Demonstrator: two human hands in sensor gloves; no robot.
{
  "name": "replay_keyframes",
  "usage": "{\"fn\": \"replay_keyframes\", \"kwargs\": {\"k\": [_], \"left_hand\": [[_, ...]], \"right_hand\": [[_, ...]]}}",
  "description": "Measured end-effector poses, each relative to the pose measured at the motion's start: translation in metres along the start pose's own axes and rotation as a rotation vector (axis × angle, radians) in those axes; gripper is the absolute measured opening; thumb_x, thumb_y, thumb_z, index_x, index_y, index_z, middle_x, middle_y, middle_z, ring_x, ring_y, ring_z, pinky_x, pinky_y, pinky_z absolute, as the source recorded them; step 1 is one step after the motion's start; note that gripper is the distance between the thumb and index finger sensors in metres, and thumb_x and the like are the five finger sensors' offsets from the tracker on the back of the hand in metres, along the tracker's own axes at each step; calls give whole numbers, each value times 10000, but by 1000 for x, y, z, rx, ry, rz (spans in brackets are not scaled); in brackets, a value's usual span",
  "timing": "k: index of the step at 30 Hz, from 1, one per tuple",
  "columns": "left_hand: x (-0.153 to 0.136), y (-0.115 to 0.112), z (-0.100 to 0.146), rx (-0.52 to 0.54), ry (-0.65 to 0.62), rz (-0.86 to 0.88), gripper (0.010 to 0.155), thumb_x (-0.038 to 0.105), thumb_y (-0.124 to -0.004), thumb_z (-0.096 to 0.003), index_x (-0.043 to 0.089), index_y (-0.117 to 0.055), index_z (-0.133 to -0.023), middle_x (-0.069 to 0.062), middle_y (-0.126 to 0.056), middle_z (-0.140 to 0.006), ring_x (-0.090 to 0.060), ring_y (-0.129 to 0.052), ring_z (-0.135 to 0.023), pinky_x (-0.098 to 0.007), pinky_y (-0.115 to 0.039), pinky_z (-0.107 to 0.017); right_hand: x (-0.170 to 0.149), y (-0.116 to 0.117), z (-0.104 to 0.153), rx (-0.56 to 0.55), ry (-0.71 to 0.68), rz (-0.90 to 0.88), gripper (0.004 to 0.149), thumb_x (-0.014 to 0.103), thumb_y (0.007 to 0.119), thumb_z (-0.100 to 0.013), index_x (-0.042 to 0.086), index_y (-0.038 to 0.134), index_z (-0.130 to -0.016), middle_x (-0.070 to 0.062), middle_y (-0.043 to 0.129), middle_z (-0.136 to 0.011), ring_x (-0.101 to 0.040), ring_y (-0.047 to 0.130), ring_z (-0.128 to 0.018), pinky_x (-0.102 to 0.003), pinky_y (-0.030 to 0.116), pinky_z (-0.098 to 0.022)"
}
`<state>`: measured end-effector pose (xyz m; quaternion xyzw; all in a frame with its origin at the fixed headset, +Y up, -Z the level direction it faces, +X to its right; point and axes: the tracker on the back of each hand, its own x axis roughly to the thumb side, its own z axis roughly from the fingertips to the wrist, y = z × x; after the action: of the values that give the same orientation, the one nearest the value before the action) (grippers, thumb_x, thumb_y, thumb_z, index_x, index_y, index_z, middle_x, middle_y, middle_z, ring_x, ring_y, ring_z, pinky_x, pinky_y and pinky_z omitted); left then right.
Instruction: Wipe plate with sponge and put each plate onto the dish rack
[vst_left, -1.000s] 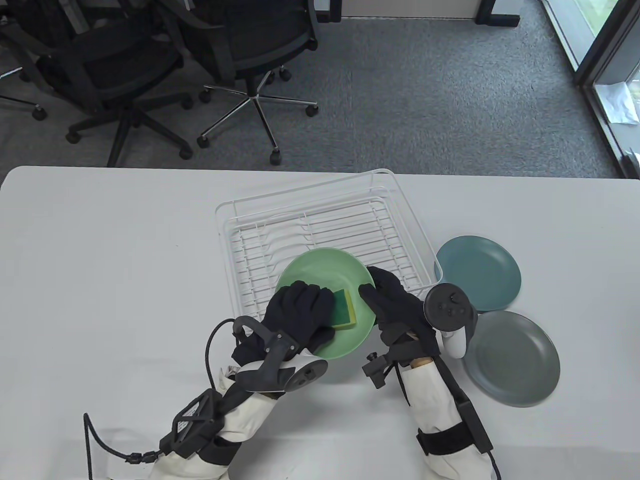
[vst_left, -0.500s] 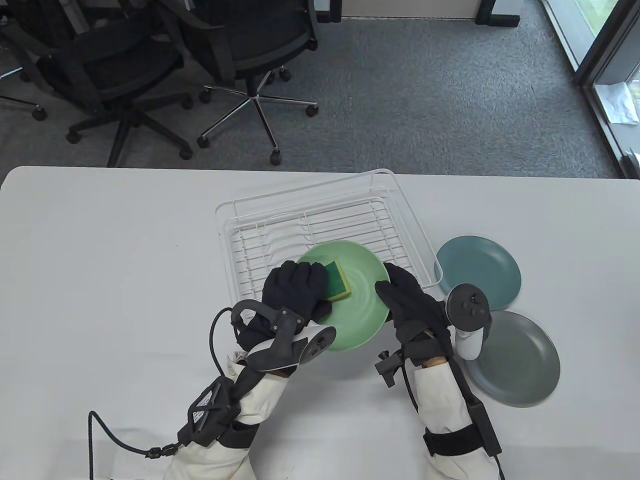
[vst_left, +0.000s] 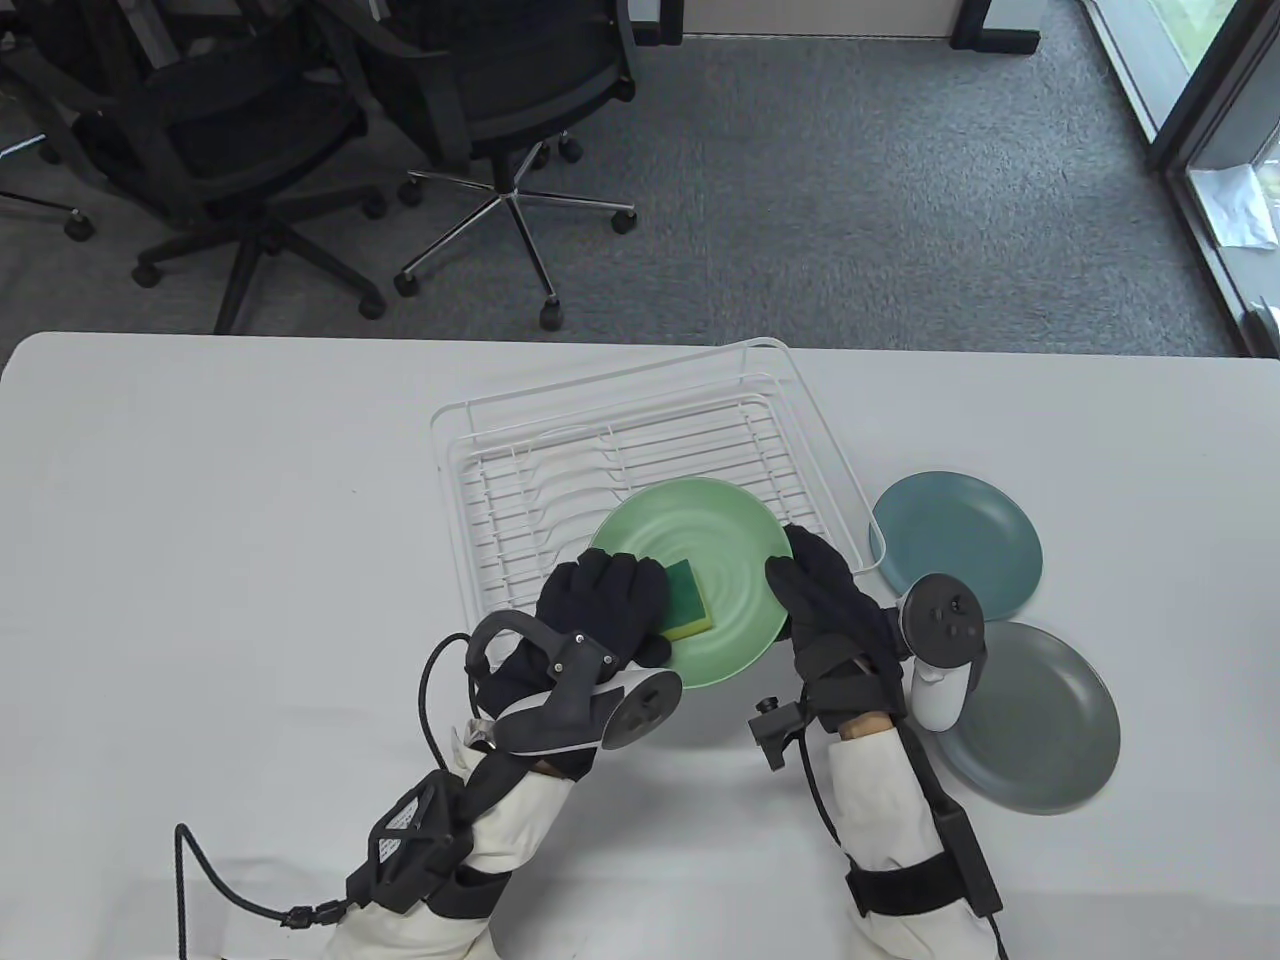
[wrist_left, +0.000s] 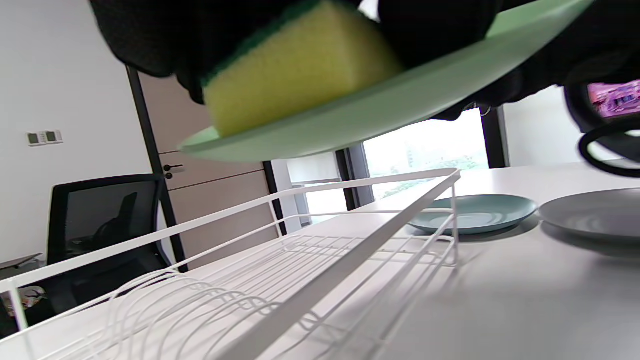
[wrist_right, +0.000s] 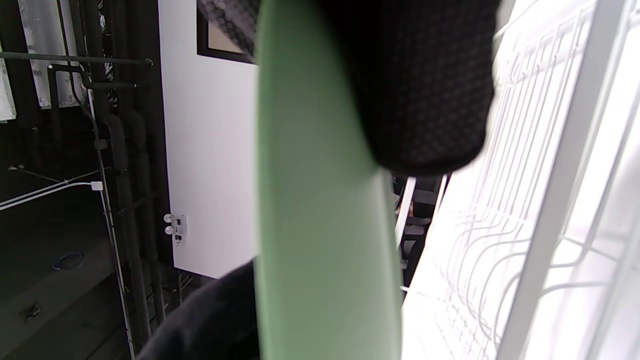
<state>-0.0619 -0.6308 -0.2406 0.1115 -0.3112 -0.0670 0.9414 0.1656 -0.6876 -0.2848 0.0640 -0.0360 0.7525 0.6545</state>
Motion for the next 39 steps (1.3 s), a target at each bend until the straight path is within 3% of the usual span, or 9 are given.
{"fn": "replay_keyframes", "kwargs": {"k": [9,25,34,39], "left_hand": [[16,1,0,24,-49,5,674,479,-733,-521,101,-679,-1077,-181,-856,-1034,-450,-856,-917,-570,-761,-665],[-2,-1,4,71,101,-125,673,449,-771,-499,115,-646,-1070,-166,-847,-1030,-437,-858,-912,-562,-769,-657],[-24,-9,4,-105,209,-147,689,463,-777,-497,109,-654,-1075,-167,-852,-1030,-440,-859,-912,-563,-768,-659],[-21,-11,3,-98,184,-149,701,486,-797,-477,121,-674,-1062,-153,-870,-1012,-420,-876,-900,-550,-779,-655]], "right_hand": [[3,17,0,110,-39,3,587,205,643,-630,-160,444,-1045,-436,651,-914,-457,923,-613,-379,919,-399],[8,38,-2,327,-128,19,592,208,680,-607,-141,501,-1050,-433,689,-906,-474,928,-585,-403,911,-368],[7,31,-2,257,-88,27,588,197,666,-617,-147,473,-1054,-439,677,-906,-469,925,-591,-393,912,-376],[4,16,-2,166,-63,-2,592,201,657,-624,-149,454,-1056,-439,665,-913,-469,920,-602,-390,912,-384]]}}
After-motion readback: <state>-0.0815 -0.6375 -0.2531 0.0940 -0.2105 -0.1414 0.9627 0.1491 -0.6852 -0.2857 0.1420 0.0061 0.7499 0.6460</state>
